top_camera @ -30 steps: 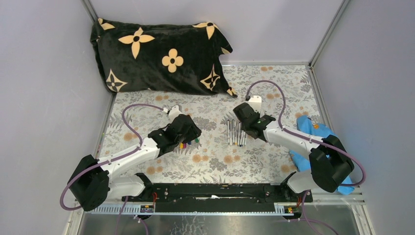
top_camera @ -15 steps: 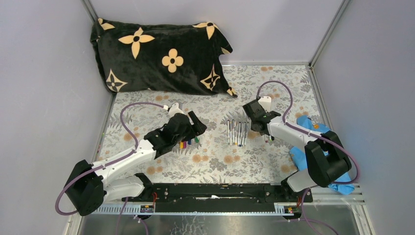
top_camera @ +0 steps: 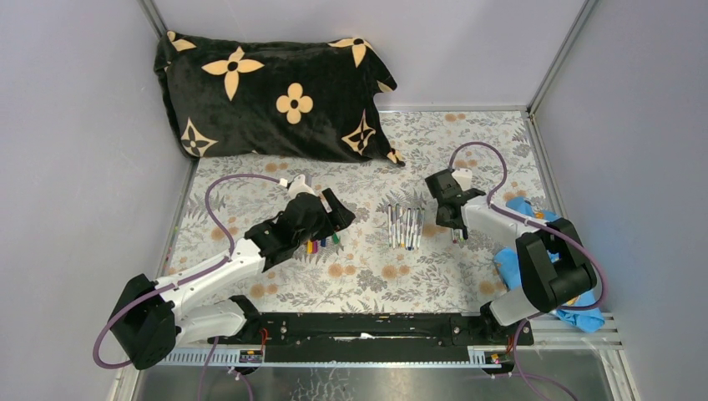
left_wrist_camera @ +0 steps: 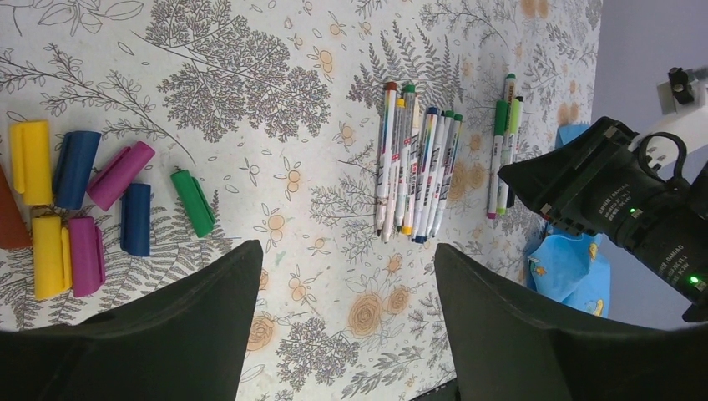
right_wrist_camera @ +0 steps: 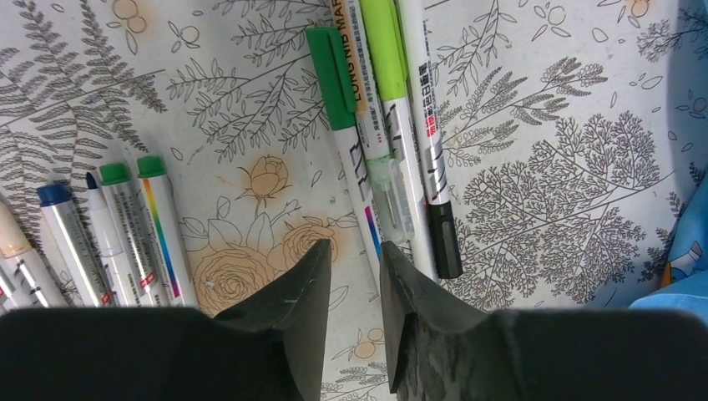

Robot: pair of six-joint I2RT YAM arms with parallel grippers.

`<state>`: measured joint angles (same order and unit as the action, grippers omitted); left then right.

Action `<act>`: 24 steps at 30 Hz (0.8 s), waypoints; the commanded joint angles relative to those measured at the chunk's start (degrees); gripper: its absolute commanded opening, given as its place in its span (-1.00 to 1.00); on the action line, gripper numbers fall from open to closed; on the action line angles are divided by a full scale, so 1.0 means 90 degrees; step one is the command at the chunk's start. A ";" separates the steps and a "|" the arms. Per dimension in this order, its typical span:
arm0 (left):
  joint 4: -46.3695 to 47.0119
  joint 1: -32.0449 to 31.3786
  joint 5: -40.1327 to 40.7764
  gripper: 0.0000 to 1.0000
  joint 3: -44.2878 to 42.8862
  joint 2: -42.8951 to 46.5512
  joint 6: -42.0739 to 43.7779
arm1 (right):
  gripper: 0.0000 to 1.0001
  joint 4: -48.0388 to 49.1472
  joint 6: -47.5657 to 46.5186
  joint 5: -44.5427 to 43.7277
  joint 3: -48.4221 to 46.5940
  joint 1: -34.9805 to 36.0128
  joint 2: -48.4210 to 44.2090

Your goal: Open the pen caps

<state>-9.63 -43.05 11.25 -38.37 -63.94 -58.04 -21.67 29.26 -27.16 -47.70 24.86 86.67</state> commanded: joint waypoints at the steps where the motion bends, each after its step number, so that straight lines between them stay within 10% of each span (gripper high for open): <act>1: 0.0385 0.0027 -0.0072 0.64 0.0062 0.0054 0.0092 | -0.31 -0.0086 -0.0121 0.0246 -0.0100 -0.0143 0.0138; 24: 0.0466 0.0027 -0.0132 0.64 0.0152 0.0085 0.0002 | -0.33 0.0195 0.0124 0.1076 0.0292 -0.0449 0.0569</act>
<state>-8.60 -43.05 10.41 -37.78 -63.94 -58.11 -20.56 29.39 -19.84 -46.92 21.19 90.11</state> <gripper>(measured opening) 0.817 0.349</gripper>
